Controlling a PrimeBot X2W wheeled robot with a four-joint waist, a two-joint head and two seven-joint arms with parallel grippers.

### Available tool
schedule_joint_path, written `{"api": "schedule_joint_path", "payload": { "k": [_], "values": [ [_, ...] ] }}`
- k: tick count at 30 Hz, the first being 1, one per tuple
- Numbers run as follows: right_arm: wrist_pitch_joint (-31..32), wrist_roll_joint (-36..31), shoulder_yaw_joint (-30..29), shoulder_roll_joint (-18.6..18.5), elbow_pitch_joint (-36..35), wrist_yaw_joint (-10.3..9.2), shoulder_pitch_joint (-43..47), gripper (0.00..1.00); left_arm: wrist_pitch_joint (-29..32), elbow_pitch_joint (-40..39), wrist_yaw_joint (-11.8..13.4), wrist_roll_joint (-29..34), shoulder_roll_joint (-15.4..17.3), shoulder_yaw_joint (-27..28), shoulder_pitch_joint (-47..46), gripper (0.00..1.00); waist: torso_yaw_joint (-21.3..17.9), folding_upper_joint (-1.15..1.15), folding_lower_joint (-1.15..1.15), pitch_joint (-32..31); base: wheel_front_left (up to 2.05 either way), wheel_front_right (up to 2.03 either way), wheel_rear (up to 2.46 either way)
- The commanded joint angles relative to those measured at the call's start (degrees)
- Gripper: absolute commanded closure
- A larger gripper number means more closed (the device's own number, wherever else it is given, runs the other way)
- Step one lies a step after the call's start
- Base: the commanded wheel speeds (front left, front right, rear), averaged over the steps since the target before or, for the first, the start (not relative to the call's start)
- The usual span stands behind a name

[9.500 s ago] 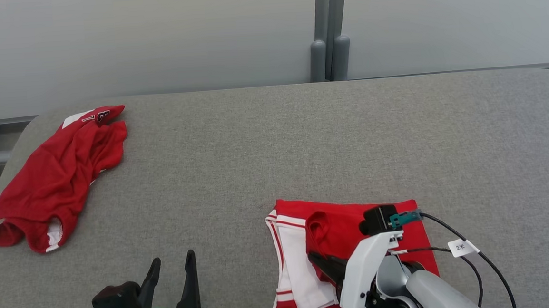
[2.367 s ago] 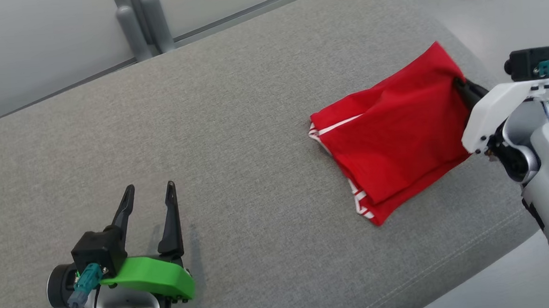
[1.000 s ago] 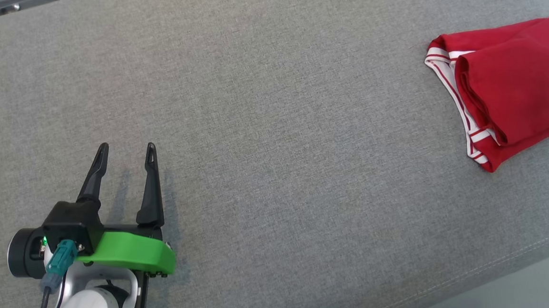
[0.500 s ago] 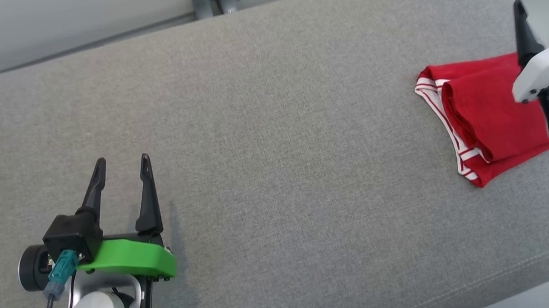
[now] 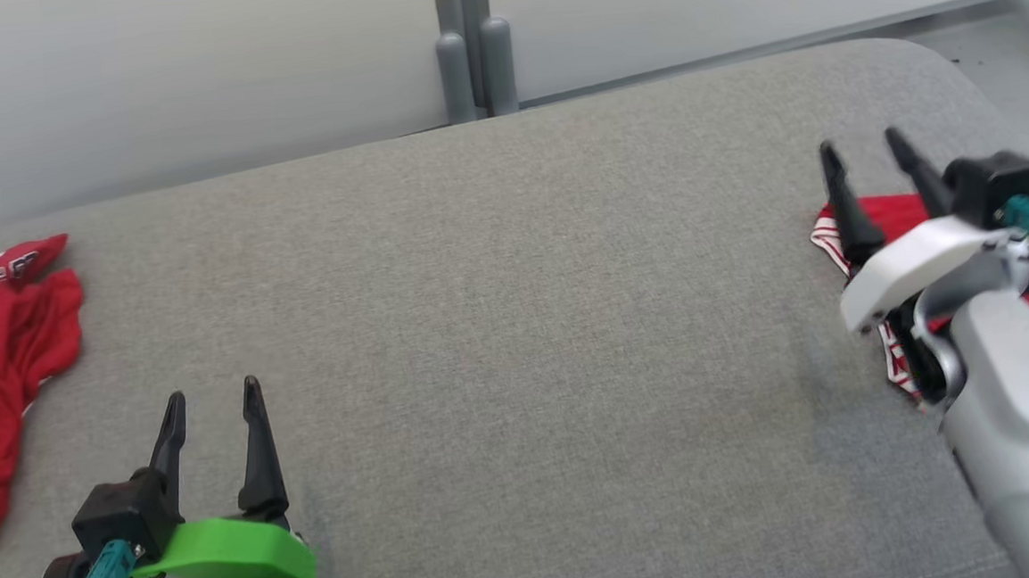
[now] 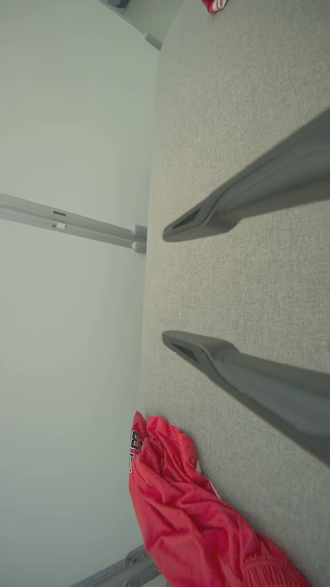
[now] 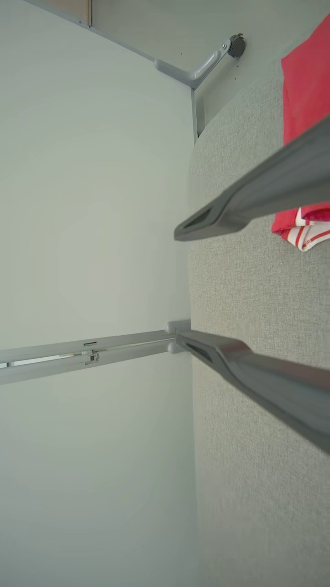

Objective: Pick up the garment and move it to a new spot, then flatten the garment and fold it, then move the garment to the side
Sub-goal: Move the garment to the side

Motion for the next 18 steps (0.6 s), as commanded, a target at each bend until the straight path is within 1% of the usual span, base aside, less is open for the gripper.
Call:
{"api": "schedule_joint_path", "payload": {
  "k": [1, 6, 13, 18],
  "values": [
    [0.3, -0.8, -0.3, 0.7, -0.9, -0.02, 1.8, 0.0, -0.3, 0.4, -0.3, 0.0, 0.4, 0.2, 0.9, 0.0, 1.8, 0.27, 0.0, -1.8, 0.0, 0.0, 0.0],
    [2.2, -5.1, -2.2, 5.0, -7.5, -0.02, 9.0, 0.0, -0.7, 1.2, -0.3, 0.1, 0.8, 0.6, 3.7, 0.0, 3.2, 0.27, 0.0, -3.1, 0.0, 0.0, 0.0],
    [4.9, -9.9, -5.1, 10.3, -17.8, -0.01, 18.8, 0.0, -0.9, 0.9, -0.8, -0.8, 0.2, 1.1, 8.1, 0.0, 5.0, 0.27, 0.0, -5.2, 0.0, 0.0, 0.0],
    [6.4, -13.3, -5.7, 12.3, -24.1, -0.02, 24.5, 0.0, -1.1, 0.4, -1.2, -0.7, -0.3, 1.8, 10.7, 0.0, 5.9, 0.27, 0.0, -5.8, 0.0, 0.0, 0.0]
  ]
}}
